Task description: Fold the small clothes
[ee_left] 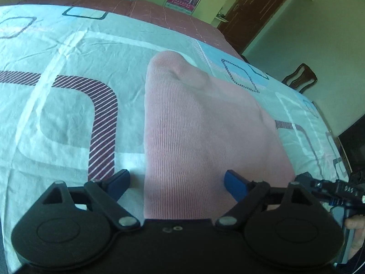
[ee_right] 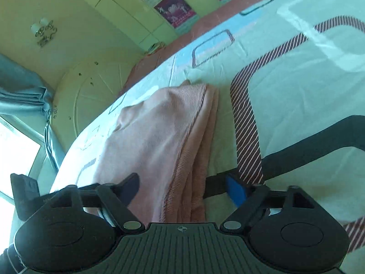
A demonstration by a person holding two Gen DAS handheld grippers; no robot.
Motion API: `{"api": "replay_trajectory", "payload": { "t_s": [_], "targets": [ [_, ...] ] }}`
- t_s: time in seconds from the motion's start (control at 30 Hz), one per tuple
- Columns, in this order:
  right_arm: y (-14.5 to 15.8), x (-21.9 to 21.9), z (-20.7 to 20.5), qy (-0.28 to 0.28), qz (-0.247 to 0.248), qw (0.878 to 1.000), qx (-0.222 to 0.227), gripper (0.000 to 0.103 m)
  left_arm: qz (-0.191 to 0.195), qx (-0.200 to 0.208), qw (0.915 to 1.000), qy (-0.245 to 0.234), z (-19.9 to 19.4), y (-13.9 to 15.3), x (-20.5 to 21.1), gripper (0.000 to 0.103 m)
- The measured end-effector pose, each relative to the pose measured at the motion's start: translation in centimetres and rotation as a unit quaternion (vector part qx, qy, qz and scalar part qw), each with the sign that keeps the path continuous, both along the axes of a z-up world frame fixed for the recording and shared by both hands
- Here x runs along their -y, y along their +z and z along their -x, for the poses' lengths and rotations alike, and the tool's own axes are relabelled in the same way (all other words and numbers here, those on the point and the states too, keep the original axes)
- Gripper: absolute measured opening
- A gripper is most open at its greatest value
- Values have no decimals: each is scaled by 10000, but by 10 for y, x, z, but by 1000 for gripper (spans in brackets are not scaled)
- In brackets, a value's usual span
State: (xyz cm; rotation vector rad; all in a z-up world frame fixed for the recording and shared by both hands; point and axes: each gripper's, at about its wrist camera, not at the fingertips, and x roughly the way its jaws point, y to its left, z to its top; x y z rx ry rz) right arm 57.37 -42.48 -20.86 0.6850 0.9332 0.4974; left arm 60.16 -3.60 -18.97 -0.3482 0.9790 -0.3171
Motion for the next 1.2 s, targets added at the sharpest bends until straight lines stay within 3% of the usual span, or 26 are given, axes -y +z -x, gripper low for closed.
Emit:
{"api": "replay_trajectory", "payload": {
  "t_s": [0.03,0.2,0.3,0.37,0.4,0.43,0.53,0.63,0.73,0.93,1.2],
  "targets": [
    [-2,1,-2,5,-54,10000,-10,63,29,-18,10000,12,-2,-1,-1,86],
    [-8,0,-20,147,-305,9994,-71,62,-4,-47,9999,-122,-16,-2,3,80],
    [-4,-9,-31,273,-97,9996,-65,58,-31,-118,9997,-192,-25,-3,10,78],
    [1,-20,-35,368,326,9988,-12,38,-62,-196,9994,-285,-28,-1,20,74],
    [3,-25,-35,438,487,9979,22,34,-190,-173,9992,-321,-29,1,24,67],
    [5,-29,-35,501,612,9968,63,27,-351,-118,9985,-397,-29,3,30,59],
    [19,-49,-29,603,1189,9905,330,23,-944,369,9930,-611,-19,17,47,35],
    [42,-66,-17,607,1573,9830,721,22,-1535,866,9796,-966,-3,31,61,32],
    [65,-82,-5,543,1797,9771,1002,22,-1635,1165,9728,-1153,7,43,62,31],
    [99,-147,12,669,2030,9680,1315,22,-1628,1431,9702,-1085,24,72,9,31],
    [91,-261,18,1042,1736,9705,1312,22,-1779,1315,9732,-634,55,79,-106,31]
  ]
}}
